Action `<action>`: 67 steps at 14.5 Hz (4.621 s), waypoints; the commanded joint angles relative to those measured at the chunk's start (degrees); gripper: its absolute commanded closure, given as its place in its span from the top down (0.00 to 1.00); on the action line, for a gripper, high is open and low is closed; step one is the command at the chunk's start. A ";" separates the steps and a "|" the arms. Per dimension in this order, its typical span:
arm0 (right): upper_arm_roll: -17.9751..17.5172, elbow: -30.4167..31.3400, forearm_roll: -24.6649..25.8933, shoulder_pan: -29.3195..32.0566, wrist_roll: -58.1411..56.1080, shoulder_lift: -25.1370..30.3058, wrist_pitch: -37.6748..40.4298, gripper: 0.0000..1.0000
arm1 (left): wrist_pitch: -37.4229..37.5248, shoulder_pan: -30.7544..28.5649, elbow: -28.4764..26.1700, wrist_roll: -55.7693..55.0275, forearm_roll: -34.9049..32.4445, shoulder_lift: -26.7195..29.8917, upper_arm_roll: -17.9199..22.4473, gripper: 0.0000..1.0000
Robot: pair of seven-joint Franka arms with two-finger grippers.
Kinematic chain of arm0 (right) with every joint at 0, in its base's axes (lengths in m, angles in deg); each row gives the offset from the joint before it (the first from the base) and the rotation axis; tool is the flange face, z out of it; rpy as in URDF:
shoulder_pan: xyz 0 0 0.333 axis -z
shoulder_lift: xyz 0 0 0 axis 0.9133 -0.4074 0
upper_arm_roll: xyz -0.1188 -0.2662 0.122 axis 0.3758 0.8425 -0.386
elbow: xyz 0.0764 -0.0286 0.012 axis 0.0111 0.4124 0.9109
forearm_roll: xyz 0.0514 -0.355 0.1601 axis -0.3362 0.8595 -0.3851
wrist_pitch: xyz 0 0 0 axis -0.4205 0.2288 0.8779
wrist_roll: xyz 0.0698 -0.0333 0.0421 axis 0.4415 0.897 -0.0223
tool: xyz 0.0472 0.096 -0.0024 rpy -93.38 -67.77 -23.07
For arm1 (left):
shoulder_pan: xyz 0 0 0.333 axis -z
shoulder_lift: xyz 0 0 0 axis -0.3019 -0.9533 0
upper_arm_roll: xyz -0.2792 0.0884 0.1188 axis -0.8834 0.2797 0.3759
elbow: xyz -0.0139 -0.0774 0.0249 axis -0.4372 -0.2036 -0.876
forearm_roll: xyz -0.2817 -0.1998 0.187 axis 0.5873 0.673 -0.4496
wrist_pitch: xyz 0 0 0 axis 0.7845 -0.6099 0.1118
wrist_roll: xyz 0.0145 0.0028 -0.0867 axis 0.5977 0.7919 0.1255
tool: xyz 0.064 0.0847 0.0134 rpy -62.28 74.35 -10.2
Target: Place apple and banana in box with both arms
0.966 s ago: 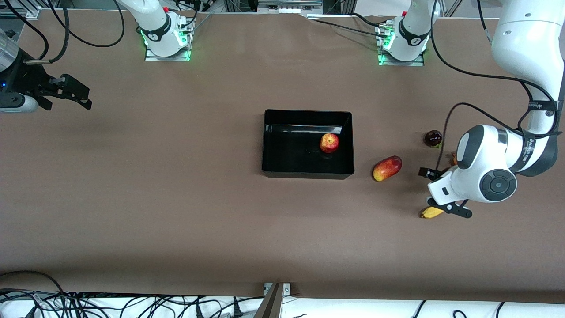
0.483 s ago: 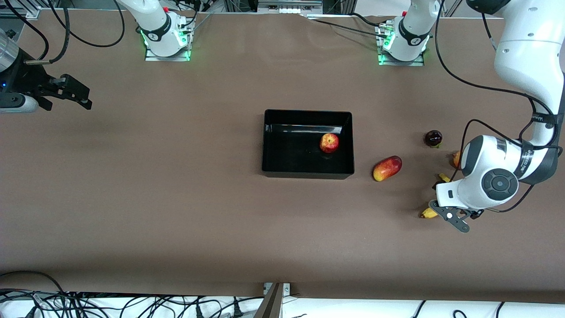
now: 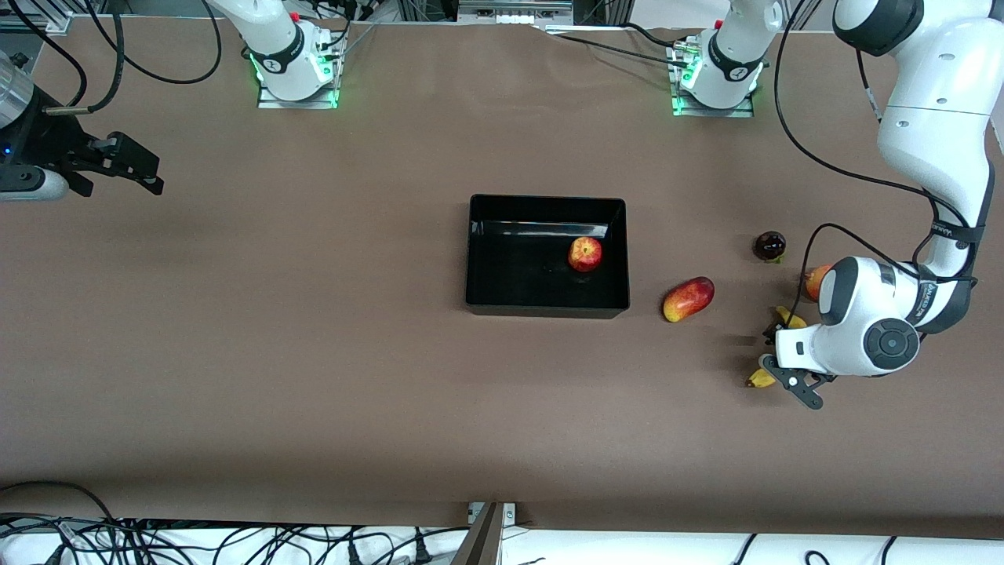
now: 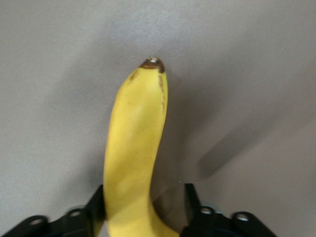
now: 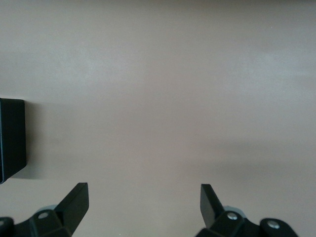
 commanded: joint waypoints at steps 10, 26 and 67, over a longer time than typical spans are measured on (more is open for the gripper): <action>-0.83 -1.22 0.16 0.76 0.41 -0.38 0.34 1.00 | 11.86 -0.64 2.39 -1.39 2.29 8.01 -14.15 0.00; -1.27 -1.22 0.16 0.58 0.50 -0.29 0.42 1.00 | 10.06 23.52 0.02 -76.84 11.26 2.66 -22.72 0.00; -1.27 -1.22 0.25 0.58 0.41 -0.29 0.42 1.00 | 30.52 22.48 -12.03 -39.93 20.40 49.59 17.81 1.00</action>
